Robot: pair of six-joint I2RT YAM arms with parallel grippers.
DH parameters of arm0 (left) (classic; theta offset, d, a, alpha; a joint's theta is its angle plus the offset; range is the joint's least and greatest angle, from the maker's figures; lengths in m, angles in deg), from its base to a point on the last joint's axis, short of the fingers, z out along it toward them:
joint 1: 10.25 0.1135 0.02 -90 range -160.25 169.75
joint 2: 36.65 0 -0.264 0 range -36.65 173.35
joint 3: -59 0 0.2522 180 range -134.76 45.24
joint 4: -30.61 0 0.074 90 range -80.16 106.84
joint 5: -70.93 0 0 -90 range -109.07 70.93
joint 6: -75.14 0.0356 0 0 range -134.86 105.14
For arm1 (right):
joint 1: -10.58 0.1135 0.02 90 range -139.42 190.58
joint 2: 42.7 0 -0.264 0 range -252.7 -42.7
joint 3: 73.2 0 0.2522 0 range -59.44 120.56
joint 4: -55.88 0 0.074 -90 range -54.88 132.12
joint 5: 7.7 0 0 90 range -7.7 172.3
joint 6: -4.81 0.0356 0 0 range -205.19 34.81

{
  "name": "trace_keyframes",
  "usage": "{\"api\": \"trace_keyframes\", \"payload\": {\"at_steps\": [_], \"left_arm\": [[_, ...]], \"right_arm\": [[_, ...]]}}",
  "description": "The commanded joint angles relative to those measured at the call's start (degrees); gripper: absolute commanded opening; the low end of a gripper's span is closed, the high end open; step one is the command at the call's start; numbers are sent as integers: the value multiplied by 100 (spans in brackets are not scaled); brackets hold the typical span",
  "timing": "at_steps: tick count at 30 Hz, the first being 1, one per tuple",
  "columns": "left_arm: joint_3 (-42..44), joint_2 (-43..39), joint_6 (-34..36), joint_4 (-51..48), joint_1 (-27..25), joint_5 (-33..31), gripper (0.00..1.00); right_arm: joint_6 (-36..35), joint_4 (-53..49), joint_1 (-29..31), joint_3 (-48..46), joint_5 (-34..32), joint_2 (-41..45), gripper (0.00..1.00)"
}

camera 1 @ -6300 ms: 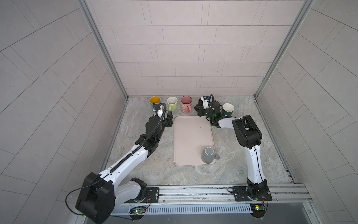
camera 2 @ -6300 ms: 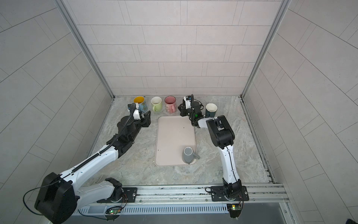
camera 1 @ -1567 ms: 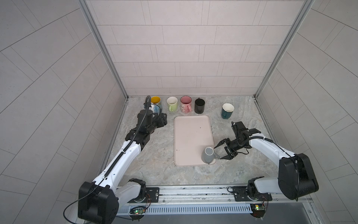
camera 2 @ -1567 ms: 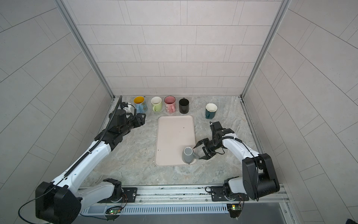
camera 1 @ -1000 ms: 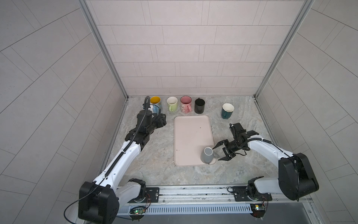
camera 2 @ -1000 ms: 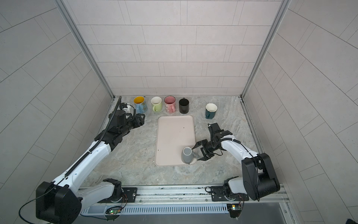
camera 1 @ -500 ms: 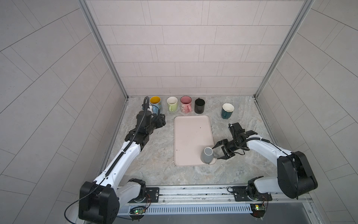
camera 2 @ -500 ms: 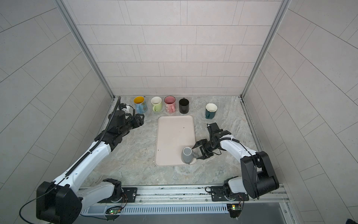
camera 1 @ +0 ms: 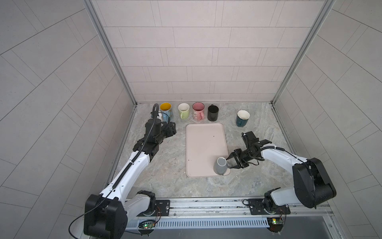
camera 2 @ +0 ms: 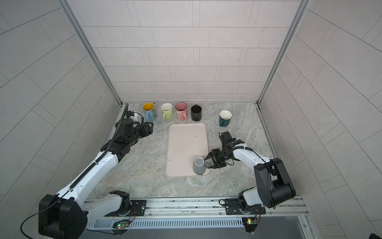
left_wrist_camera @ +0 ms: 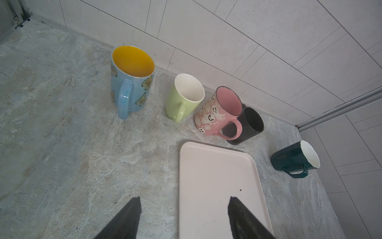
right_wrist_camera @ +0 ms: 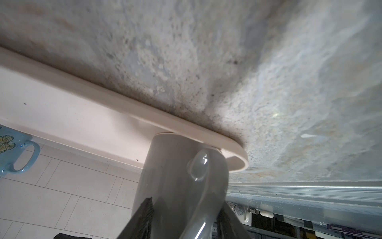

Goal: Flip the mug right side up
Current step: 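Move the right gripper down to the upside-down grey mug on the tray, then close the right gripper on the grey mug's handle and lift it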

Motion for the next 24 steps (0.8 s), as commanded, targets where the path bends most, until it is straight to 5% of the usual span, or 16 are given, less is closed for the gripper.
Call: {"api": "trace_keyframes", "payload": {"at_steps": [1,24], "left_arm": [[81,-130,4,100,67,-69,73],[102,-89,-15,103,98,-70,73]], "right_arm": [[292,-69,60,-67,-87,-90,46],[302,236,148,-111,45,-353,24]]}}
